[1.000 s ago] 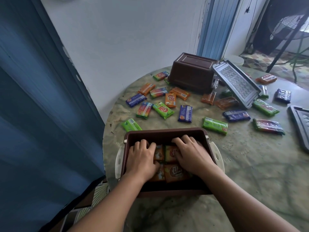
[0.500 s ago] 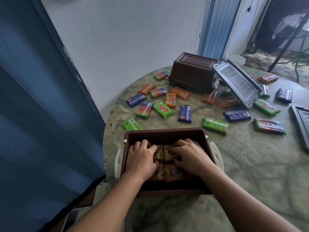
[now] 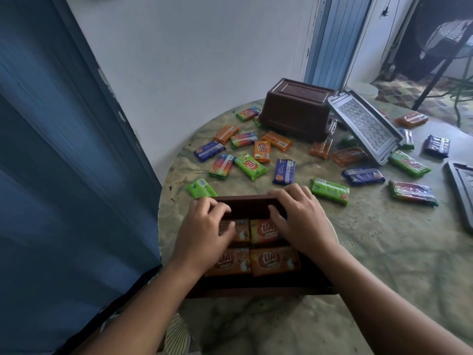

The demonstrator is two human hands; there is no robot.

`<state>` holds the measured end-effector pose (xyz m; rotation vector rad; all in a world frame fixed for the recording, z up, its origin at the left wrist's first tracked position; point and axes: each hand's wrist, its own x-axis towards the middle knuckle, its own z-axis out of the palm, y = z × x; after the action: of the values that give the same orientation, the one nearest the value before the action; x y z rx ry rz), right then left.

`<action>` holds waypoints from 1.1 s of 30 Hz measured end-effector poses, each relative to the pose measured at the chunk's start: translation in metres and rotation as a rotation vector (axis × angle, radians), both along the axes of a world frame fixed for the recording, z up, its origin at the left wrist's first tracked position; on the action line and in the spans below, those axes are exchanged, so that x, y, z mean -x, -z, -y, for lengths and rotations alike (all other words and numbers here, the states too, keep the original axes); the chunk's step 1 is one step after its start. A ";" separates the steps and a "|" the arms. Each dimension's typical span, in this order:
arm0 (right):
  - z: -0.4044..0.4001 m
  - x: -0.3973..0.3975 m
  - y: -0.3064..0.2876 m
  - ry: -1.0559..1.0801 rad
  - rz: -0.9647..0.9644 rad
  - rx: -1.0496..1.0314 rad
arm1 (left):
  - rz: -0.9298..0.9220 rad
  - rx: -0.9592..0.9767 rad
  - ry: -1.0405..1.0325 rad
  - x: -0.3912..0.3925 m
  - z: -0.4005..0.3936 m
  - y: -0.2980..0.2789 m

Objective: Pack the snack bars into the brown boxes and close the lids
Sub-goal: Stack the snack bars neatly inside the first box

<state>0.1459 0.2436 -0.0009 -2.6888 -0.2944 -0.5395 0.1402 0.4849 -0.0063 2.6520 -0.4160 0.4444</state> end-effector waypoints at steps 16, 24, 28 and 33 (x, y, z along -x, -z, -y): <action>0.011 -0.049 0.002 -0.038 -0.327 0.285 | -0.306 -0.359 -0.132 -0.069 -0.010 0.011; 0.003 -0.075 -0.001 -0.057 -0.335 0.288 | -0.349 -0.344 -0.160 -0.091 -0.017 0.009; 0.002 -0.083 -0.001 -0.078 -0.340 0.285 | -0.343 -0.346 -0.184 -0.096 -0.018 0.010; 0.002 -0.083 0.001 -0.085 -0.328 0.297 | -0.319 -0.350 -0.190 -0.096 -0.016 0.011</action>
<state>0.2285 0.2417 -0.0017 -2.9719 -0.4206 -0.0250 0.2360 0.5011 -0.0172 3.0468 -0.1517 -0.0069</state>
